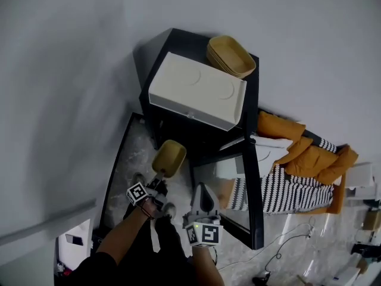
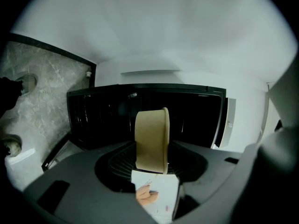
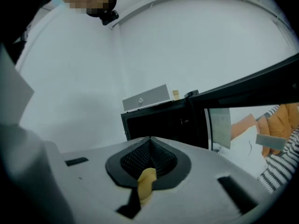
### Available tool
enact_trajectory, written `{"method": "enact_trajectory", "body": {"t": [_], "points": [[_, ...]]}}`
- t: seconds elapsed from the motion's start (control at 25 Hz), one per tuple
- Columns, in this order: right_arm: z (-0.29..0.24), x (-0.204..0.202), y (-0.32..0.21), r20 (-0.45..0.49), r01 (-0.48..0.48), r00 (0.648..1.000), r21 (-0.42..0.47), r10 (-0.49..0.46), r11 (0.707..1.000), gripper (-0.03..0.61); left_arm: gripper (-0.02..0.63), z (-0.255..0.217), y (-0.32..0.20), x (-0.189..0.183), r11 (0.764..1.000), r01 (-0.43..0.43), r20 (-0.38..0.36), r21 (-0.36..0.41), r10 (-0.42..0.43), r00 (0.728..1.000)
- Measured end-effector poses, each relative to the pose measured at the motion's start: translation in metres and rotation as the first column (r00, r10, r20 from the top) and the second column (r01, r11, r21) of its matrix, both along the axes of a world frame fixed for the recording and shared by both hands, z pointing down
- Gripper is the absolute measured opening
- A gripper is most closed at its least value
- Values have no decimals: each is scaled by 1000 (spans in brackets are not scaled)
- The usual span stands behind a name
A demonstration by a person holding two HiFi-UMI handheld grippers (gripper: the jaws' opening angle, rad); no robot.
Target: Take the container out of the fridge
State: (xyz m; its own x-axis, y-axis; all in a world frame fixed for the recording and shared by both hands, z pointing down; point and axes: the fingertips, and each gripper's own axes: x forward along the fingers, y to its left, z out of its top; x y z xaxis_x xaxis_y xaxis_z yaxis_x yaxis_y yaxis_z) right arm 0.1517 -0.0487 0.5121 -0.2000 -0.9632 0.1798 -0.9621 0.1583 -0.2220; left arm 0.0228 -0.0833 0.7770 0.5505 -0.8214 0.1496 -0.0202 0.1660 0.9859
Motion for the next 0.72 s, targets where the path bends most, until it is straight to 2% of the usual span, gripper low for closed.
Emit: {"method": "enact_trajectory", "body": {"t": [0.24, 0.4, 0.72], "points": [[-20, 2, 12, 17, -7, 1000, 21, 7, 1000, 0, 196, -38, 25, -14, 1000, 31, 19, -6, -31, 999], [-33, -5, 24, 22, 30, 999, 29, -31, 999, 0, 196, -66, 42, -25, 998, 59, 42, 28, -61, 997], [-57, -21, 46, 37, 94, 995, 35, -95, 995, 0, 195, -149, 72, -43, 994, 97, 12, 48, -97, 995]]}}
